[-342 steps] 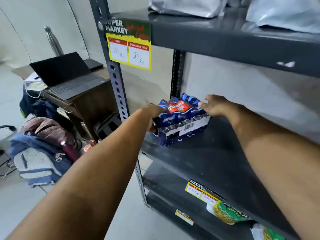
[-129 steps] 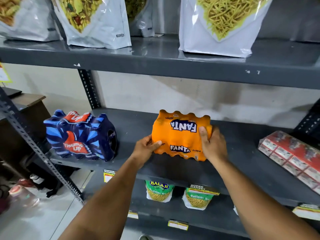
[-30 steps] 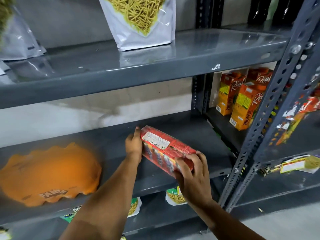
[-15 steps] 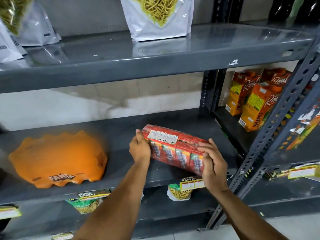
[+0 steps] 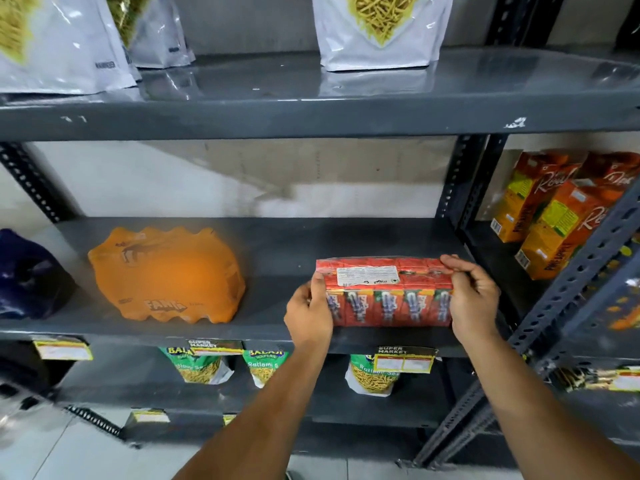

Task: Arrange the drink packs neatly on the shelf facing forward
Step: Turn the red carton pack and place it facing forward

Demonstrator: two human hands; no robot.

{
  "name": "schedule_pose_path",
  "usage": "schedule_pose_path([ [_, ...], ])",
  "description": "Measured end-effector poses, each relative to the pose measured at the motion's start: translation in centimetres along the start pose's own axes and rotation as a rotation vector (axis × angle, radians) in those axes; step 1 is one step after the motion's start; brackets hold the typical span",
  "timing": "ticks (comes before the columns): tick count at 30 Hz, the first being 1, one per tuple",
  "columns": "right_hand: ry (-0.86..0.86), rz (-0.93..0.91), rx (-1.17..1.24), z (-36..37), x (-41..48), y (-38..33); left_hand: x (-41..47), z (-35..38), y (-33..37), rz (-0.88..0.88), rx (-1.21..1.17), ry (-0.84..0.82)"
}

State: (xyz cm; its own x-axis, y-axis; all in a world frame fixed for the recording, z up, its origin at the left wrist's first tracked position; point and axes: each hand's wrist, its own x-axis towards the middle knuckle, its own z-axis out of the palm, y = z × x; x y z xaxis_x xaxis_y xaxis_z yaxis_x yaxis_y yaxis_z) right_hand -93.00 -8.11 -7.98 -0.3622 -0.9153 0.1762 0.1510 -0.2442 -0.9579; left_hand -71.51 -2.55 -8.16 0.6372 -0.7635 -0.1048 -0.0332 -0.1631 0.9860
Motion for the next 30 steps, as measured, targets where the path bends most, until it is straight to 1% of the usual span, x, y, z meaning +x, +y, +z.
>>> schedule_pose_path([
  [4, -0.011, 0.021, -0.039, -0.3, 0.0, -0.3, -0.5, -0.2, 0.5, -0.015, -0.025, -0.007],
  [8, -0.040, 0.052, -0.027, -0.9, 0.2, -0.5, -0.8, 0.0, 0.7, -0.029, -0.029, -0.007],
  [14, -0.005, 0.065, -0.019, -2.2, 0.2, -0.7, -1.4, 1.0, 0.6, 0.002, 0.024, -0.045],
  [23, 0.004, 0.100, -0.039, -2.5, -0.1, -1.2, -1.9, 1.1, 0.5, -0.024, -0.056, -0.079],
  [27, 0.004, 0.158, -0.053, -2.6, -0.1, -1.2, -1.8, 1.0, 0.3, -0.023, -0.076, -0.098],
  [30, 0.017, 0.187, -0.022, -2.8, 0.1, -1.0, -1.4, 0.6, 0.3, -0.063, -0.092, -0.143],
])
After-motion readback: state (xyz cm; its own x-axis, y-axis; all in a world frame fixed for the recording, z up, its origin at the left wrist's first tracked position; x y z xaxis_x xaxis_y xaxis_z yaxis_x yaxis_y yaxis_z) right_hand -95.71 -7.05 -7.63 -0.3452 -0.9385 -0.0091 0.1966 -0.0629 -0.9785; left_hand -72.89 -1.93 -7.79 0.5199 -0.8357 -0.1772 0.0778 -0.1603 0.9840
